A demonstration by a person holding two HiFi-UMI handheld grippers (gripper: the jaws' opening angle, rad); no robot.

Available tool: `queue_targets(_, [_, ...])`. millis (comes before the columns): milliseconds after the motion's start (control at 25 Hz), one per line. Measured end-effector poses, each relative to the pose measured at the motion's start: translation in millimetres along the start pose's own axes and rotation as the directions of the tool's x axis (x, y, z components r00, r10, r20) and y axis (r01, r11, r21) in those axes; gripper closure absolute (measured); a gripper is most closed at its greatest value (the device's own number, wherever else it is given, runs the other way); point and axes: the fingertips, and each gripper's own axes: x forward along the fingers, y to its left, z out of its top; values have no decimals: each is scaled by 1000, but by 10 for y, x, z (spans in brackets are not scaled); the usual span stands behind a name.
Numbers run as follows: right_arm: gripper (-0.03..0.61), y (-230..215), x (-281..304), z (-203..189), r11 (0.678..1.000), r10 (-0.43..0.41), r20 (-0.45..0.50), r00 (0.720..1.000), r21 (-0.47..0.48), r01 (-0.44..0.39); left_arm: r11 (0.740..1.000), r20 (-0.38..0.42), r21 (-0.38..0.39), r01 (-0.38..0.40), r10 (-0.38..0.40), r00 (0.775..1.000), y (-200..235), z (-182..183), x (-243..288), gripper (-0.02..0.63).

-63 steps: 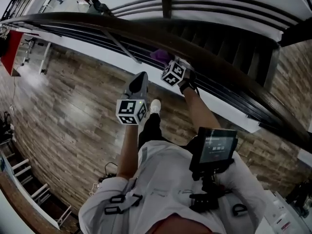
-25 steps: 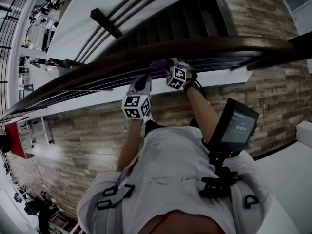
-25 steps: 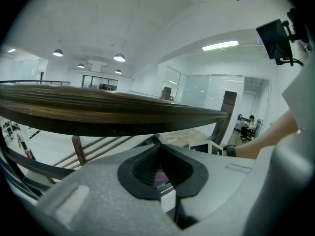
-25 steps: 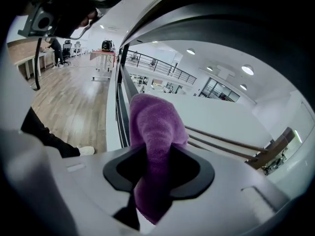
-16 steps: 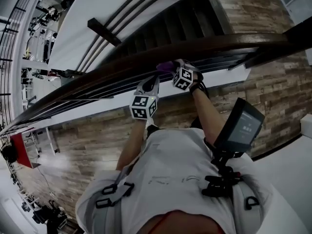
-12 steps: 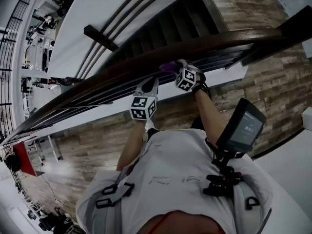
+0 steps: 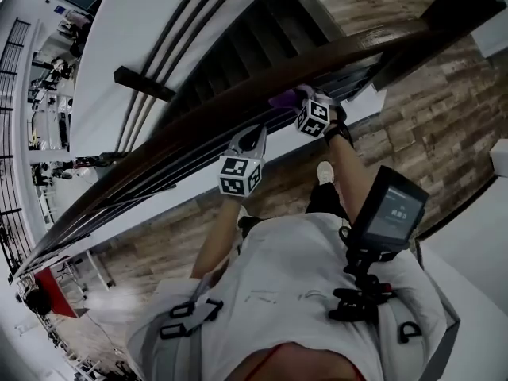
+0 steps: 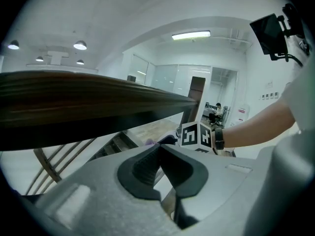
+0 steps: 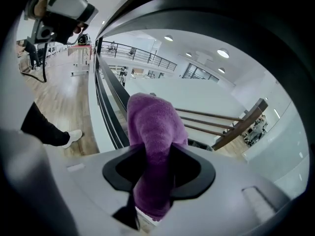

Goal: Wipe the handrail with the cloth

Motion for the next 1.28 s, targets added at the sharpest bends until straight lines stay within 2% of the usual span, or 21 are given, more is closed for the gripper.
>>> queue_targets(80, [431,-104,-121,-107,999,-38,-34,999,-10,38,1000,2,5,28,-28,1000,-94,19,-20,614])
queue_targets(200, [431,-445,-203,-559,996,-84,-83,993,-19,83,998,-8,11,67,-67,998,-308,12,303,614])
queue_targets(360, [425,-798,-294,-1002,987,-121,-138,983,-127,104,995,-1,10,99,-99,995,-546,37,672,614])
queue_targets(480, [416,-1054,-375,-1356,973,-171,-186,968,-184,136,993,17,9,116,-116,993,-726,94,887,614])
queue_targets(680, [411,-1527,-585,-1846,959,-251,-245,937,-198,205,992,65,10,125,-126,990,-941,199,1114,614])
queue_targets(880, [399,-1962,-815,-2541,937,-339,-336,879,-199,286,996,99,-1,91,-90,991,-1030,213,1124,614])
queue_targets(1040, [399,-2343,-676,-2707,932,-350,-356,867,-221,286,1000,122,-24,-8,11,992,-841,246,1039,614])
queue_targets(1120, [404,-2359,-786,-2920,926,-378,-427,821,-178,333,998,128,-24,-49,52,990,-778,226,849,614])
queue_targets(1200, [433,-2293,-915,-3007,905,-407,-474,781,-94,415,995,127,-49,-90,95,987,-618,166,581,614])
queue_targets(1280, [456,-2127,-918,-2767,877,-434,-466,771,-22,481,983,127,-91,-161,172,977,-287,73,218,614])
